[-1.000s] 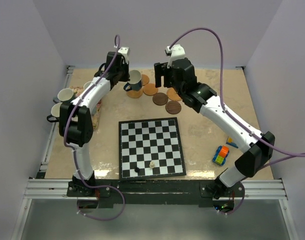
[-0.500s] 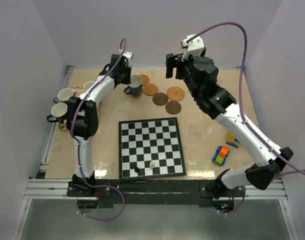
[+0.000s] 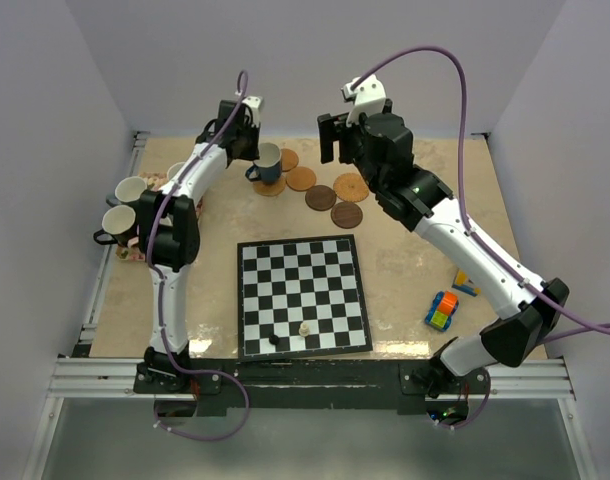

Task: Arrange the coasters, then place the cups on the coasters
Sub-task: Place the cup on the coaster.

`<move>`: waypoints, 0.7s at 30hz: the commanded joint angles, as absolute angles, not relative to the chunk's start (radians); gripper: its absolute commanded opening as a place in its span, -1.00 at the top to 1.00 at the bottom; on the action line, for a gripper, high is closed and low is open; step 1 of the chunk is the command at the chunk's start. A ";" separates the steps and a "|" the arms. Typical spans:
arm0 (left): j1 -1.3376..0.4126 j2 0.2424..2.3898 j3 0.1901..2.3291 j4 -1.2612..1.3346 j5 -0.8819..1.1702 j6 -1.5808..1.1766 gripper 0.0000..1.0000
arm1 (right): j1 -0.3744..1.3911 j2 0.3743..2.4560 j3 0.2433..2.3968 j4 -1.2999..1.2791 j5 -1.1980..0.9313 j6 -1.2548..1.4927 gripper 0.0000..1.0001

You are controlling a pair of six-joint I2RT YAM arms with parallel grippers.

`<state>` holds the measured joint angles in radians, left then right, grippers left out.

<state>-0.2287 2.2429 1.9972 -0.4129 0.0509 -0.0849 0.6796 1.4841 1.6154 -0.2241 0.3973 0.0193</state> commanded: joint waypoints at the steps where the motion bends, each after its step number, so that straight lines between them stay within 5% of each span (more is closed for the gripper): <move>1: -0.204 2.235 2.089 -0.393 0.098 -0.087 1.00 | 0.678 1.480 1.649 -0.210 0.385 0.034 -0.73; 21: -0.204 2.249 2.112 -0.448 0.104 -0.080 1.00 | 0.676 1.500 1.657 -0.230 0.382 0.043 -0.73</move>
